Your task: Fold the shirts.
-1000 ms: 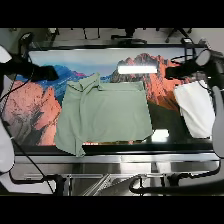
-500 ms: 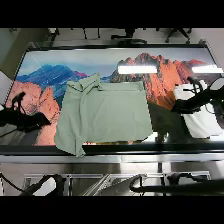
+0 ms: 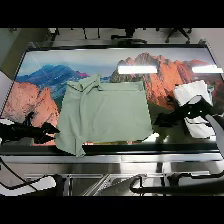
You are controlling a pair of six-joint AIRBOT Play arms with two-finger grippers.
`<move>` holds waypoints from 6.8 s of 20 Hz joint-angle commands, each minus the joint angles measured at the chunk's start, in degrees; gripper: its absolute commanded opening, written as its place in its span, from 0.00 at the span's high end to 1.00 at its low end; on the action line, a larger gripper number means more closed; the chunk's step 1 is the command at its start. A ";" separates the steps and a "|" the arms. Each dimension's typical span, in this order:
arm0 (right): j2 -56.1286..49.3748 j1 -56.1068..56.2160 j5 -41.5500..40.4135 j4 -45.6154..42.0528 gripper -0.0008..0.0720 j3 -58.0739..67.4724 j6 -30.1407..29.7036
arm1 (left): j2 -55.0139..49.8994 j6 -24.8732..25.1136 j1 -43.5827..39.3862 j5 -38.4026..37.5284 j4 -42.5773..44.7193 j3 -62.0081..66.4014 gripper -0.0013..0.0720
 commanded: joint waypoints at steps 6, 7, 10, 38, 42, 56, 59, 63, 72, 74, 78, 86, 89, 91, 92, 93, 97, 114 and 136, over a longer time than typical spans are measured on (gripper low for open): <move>-5.16 10.01 -0.46 1.25 0.41 -0.81 -0.11 | -7.41 3.48 -0.66 3.15 -6.88 -0.28 0.18; -5.11 9.94 -0.46 1.29 0.41 -0.81 -0.11 | -7.43 3.48 -0.66 2.62 -6.69 0.24 0.18; -5.05 9.94 -0.33 1.25 0.41 -0.81 -0.13 | -7.43 3.45 -0.28 -4.46 -6.38 4.50 0.17; 5.40 8.85 8.74 5.88 0.97 3.04 -1.40 | 1.01 1.22 -7.21 -2.78 -2.97 17.86 0.97; 13.38 4.09 8.35 13.42 0.97 17.99 -1.42 | 13.00 1.36 -7.87 -1.29 -19.96 30.18 0.97; 27.30 -2.67 -7.72 9.44 0.97 62.29 -1.36 | 42.62 -2.69 -7.80 15.21 3.23 65.90 0.97; 25.44 -2.67 -4.90 9.33 0.97 59.28 -1.36 | 37.09 -2.78 -7.82 3.39 4.87 68.43 0.97; 18.78 -1.88 -1.57 11.63 0.97 47.34 -1.95 | 24.06 -1.75 -8.63 -5.05 -5.73 66.79 0.97; -11.69 1.42 -18.49 12.76 0.97 32.79 -8.72 | -16.46 1.81 -21.99 4.68 2.19 53.40 0.97; -18.67 0.98 -22.71 12.81 0.97 34.10 -8.61 | -26.73 -2.27 -22.69 3.80 8.74 59.32 0.97; -27.32 -0.07 -22.95 15.17 0.97 39.71 -8.46 | -38.16 -4.74 -22.88 0.70 10.03 72.39 0.97; -28.06 -0.07 -22.51 15.08 0.97 40.92 -9.53 | -38.51 -4.66 -22.91 1.79 10.25 67.06 0.97; -28.39 0.04 -22.23 15.10 0.97 40.89 -9.53 | -38.58 -4.66 -23.04 5.46 10.05 64.61 0.97; -28.92 0.33 -21.22 15.10 0.97 40.89 -9.53 | -38.62 -4.66 -23.61 6.45 10.01 64.19 0.96; -29.11 0.57 -20.79 15.10 0.97 40.89 -9.53 | -38.62 -4.66 -23.78 6.80 9.99 64.19 0.96; -29.18 0.74 -20.52 15.10 0.97 40.89 -9.55 | -38.62 -4.66 -24.17 6.86 10.10 64.26 0.96; -28.17 0.63 -19.54 14.47 0.78 40.96 -9.53 | -38.53 -5.44 -24.22 4.02 10.01 64.63 0.72; -7.19 -7.15 4.31 -2.36 0.36 24.17 4.22 | 3.50 -12.94 -16.02 -8.92 9.53 10.67 0.11; -6.03 -7.13 5.79 1.14 0.36 9.01 1.66 | 1.40 -11.52 -22.64 8.48 2.27 1.90 0.96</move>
